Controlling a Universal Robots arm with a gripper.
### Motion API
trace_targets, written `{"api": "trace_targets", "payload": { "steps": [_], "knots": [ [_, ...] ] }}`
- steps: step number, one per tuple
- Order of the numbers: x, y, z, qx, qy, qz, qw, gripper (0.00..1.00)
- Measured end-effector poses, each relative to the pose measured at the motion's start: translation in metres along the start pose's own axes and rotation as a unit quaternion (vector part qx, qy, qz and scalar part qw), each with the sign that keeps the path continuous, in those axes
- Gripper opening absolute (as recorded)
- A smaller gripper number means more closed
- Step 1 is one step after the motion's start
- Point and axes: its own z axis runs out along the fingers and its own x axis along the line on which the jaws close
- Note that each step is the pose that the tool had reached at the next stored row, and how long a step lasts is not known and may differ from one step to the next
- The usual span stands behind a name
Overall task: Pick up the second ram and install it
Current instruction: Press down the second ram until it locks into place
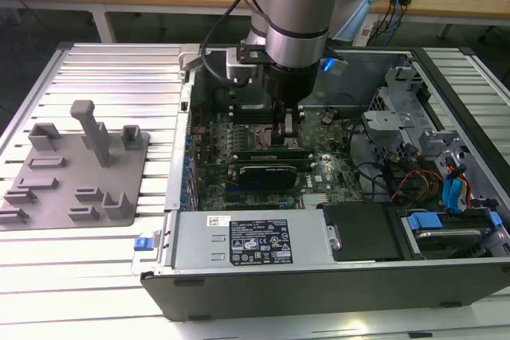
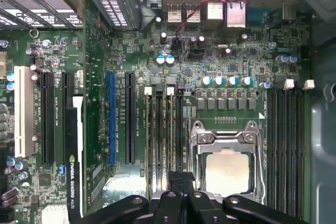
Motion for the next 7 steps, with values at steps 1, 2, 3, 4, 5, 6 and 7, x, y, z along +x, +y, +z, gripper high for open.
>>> {"api": "trace_targets", "payload": {
  "steps": [1, 2, 3, 4, 5, 6, 7],
  "knots": [
    [0.0000, 0.0000, -0.0012, 0.0000, 0.0000, 0.000, 1.0000, 0.08],
    [-0.0001, 0.0000, -0.0012, 0.0001, -0.0001, 0.000, 1.0000, 0.08],
    [-0.0001, 0.0000, -0.0013, 0.0000, -0.0001, 0.000, 1.0000, 0.08],
    [0.0000, 0.0000, -0.0015, 0.0000, -0.0001, 0.000, 1.0000, 0.08],
    [0.0000, 0.0000, -0.0019, 0.0000, 0.0000, 0.000, 1.0000, 0.08],
    [0.0000, 0.0000, -0.0020, 0.0000, 0.0000, 0.000, 1.0000, 0.08],
    [0.0000, 0.0000, -0.0020, 0.0000, 0.0000, 0.000, 1.0000, 0.08]
  ]
}}
